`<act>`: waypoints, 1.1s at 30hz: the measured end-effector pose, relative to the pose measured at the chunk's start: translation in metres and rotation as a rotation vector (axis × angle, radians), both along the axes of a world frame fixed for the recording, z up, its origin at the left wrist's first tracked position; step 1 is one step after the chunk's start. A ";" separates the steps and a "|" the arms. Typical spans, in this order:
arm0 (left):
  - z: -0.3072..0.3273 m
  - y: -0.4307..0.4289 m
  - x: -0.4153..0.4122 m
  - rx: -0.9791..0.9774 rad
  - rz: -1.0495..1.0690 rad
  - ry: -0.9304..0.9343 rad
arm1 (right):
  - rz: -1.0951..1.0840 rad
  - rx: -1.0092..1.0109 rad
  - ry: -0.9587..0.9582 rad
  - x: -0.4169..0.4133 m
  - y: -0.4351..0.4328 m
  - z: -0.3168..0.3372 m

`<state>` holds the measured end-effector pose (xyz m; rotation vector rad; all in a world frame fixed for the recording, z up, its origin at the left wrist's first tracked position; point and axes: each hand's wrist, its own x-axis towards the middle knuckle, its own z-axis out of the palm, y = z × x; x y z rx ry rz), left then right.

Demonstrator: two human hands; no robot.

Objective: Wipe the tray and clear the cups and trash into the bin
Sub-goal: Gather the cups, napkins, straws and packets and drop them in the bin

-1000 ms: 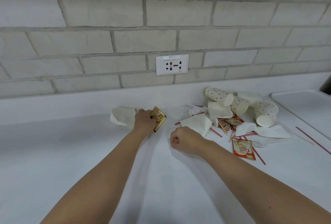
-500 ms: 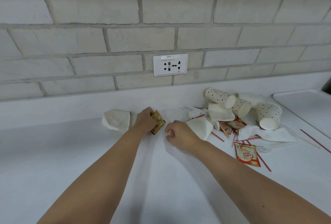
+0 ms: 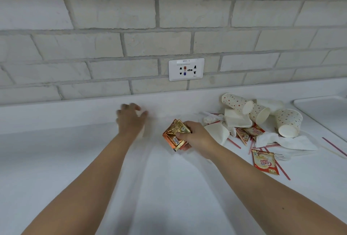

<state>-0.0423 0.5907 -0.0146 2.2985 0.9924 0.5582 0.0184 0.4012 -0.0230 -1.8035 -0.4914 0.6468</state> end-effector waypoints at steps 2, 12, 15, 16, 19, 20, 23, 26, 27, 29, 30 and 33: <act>-0.002 0.020 -0.004 0.014 0.156 0.060 | 0.010 -0.014 -0.035 -0.001 -0.004 0.000; -0.019 0.038 0.003 -0.253 0.113 0.231 | 0.022 -0.090 -0.190 -0.004 -0.027 0.005; -0.017 0.023 0.003 -0.328 0.084 0.194 | 0.005 -0.105 -0.202 -0.004 -0.038 0.007; -0.016 0.017 0.002 -0.348 0.078 0.193 | -0.002 -0.111 -0.202 -0.004 -0.043 0.008; -0.011 0.004 -0.002 -0.456 0.078 0.198 | -0.012 -0.128 -0.208 -0.007 -0.058 0.015; -0.008 -0.001 -0.005 -0.524 0.071 0.192 | -0.014 -0.138 -0.215 -0.008 -0.065 0.017; -0.003 -0.017 -0.014 -0.719 0.008 0.172 | -0.018 -0.187 -0.252 -0.014 -0.089 0.028; 0.009 -0.040 -0.024 -0.780 -0.054 0.083 | -0.025 -0.210 -0.291 -0.018 -0.119 0.041; 0.015 -0.050 -0.025 -0.772 -0.082 0.035 | -0.032 -0.219 -0.293 -0.021 -0.129 0.045; 0.027 -0.075 -0.026 -0.746 -0.159 -0.039 | -0.047 -0.229 -0.309 -0.026 -0.150 0.053; 0.033 -0.089 -0.025 -0.731 -0.207 -0.066 | -0.054 -0.242 -0.322 -0.029 -0.160 0.057; 0.051 -0.142 -0.020 -0.661 -0.390 -0.099 | -0.084 -0.248 -0.318 -0.042 -0.201 0.068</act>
